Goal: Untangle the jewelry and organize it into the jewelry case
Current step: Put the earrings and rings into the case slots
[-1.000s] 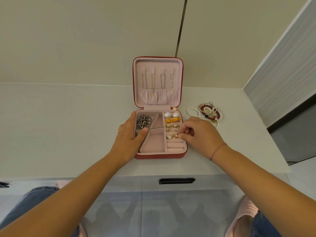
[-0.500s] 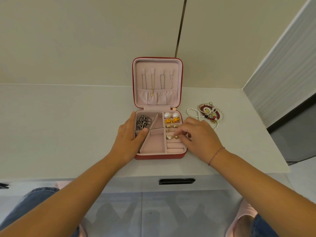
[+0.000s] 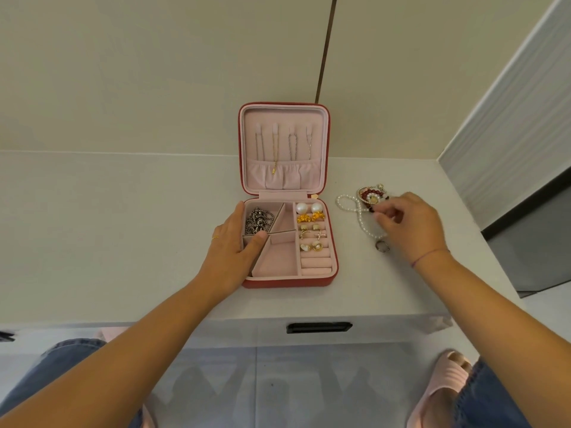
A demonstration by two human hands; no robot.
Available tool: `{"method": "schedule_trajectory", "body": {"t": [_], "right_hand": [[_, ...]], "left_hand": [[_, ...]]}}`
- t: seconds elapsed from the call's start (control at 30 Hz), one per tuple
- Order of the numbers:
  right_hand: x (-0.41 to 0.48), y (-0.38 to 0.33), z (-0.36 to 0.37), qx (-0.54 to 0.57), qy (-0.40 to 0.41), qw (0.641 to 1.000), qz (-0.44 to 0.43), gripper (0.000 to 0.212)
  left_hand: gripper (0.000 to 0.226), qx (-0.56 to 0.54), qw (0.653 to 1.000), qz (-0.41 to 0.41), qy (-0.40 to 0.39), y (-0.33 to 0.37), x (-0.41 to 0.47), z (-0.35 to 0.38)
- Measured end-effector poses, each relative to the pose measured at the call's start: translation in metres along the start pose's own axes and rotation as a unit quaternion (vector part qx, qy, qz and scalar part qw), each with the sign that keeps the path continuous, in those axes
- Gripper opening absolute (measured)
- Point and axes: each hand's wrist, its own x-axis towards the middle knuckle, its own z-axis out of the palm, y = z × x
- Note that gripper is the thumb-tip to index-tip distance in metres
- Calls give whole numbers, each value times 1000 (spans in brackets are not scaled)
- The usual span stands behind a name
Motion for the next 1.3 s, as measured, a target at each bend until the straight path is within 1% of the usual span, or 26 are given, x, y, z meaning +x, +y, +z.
{"method": "schedule_trajectory", "body": {"t": [0.07, 0.13, 0.33, 0.47, 0.57, 0.67, 0.73, 0.77, 0.83, 0.9, 1.07, 1.23, 1.3], "right_hand": [[2, 19, -3, -39, -10, 998, 53, 7], [3, 29, -4, -56, -15, 996, 68, 8], [5, 30, 1, -52, -25, 996, 71, 11], [4, 25, 4, -41, -14, 997, 67, 2], [3, 23, 4, -41, -11, 997, 61, 7], [2, 9, 2, -3, -17, 998, 54, 4], [-3, -11, -2, 33, -38, 998, 38, 5], [-7, -21, -3, 40, -58, 997, 16, 6], [-17, -38, -2, 36, -115, 992, -30, 8], [-25, -44, 3, 23, -152, 987, -52, 7], [-19, -33, 5, 9, -131, 991, -16, 6], [-23, -27, 11, -7, -188, 982, -3, 18], [-23, -26, 13, 0, -203, 979, -2, 18]], "left_hand": [[54, 4, 1000, -8, 0, 0, -1, 0], [56, 7, 1000, -13, -1, 1, -1, 0], [56, -2, 1000, -16, -4, 3, -2, 0], [53, -3, 1000, -14, -5, 5, -2, 0], [50, -4, 1000, -9, -2, 0, 0, 1], [46, -1, 1000, 1, 0, -4, 1, 1], [47, 1, 1000, 2, 1, -8, 3, 2], [46, 3, 1000, 3, 1, -10, 4, 2], [47, 7, 1000, 6, 1, -11, 5, 2], [48, 6, 1000, 5, 0, -11, 4, 2], [47, 0, 1000, 15, -5, -13, 5, 1], [46, -2, 1000, 14, 1, -11, 4, 3], [45, -1, 1000, 18, 1, -12, 5, 2]]}}
